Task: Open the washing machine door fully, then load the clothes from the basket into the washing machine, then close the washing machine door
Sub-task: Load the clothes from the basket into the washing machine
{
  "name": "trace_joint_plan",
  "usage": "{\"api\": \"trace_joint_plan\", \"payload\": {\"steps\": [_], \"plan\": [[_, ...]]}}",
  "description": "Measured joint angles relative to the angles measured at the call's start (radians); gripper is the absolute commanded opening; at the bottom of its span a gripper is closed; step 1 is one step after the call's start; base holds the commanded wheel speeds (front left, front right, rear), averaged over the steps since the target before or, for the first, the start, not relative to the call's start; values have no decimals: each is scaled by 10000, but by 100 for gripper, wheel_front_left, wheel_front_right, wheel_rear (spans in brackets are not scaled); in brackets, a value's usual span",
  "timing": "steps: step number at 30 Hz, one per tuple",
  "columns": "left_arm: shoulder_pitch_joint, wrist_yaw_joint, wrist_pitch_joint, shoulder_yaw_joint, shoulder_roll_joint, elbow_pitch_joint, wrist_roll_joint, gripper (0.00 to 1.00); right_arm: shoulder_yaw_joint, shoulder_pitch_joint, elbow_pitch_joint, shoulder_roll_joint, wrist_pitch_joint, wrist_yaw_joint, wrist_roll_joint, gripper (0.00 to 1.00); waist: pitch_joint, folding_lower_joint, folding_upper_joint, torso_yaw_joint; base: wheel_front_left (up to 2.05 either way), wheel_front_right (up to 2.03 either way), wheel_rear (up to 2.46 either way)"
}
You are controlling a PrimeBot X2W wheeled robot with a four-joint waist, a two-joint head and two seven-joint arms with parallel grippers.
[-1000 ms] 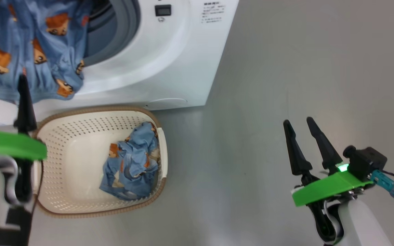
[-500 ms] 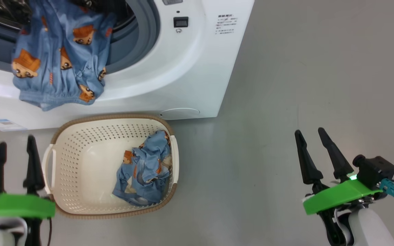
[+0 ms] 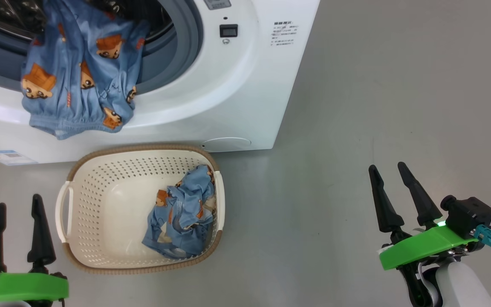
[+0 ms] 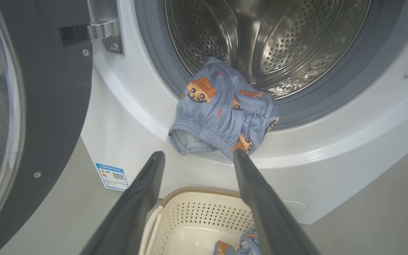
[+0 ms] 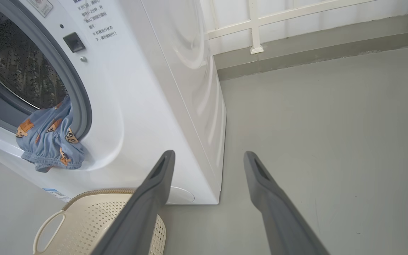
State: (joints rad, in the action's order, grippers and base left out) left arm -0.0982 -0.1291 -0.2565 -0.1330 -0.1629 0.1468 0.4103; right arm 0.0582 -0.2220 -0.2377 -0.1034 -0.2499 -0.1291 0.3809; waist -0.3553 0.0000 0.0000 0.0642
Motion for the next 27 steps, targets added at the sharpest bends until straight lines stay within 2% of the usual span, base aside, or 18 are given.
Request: {"api": "trace_joint_plan", "payload": {"steps": [6,13,27], "plan": [[-36,0,0,201,-44,96,54,100,21,-3,13,4,0,0,-2,100,-82,0,0,59,0,0,0],[-648,0,0,518,-349,619,527,100,21,-33,148,71,0,0,-4,100,-435,0,0,166,0,0,0],[-3339,0,-2,1478,-1503,2429,1252,100,13,-556,389,378,0,0,-104,100,-1715,0,0,414,0,0,0]]}}
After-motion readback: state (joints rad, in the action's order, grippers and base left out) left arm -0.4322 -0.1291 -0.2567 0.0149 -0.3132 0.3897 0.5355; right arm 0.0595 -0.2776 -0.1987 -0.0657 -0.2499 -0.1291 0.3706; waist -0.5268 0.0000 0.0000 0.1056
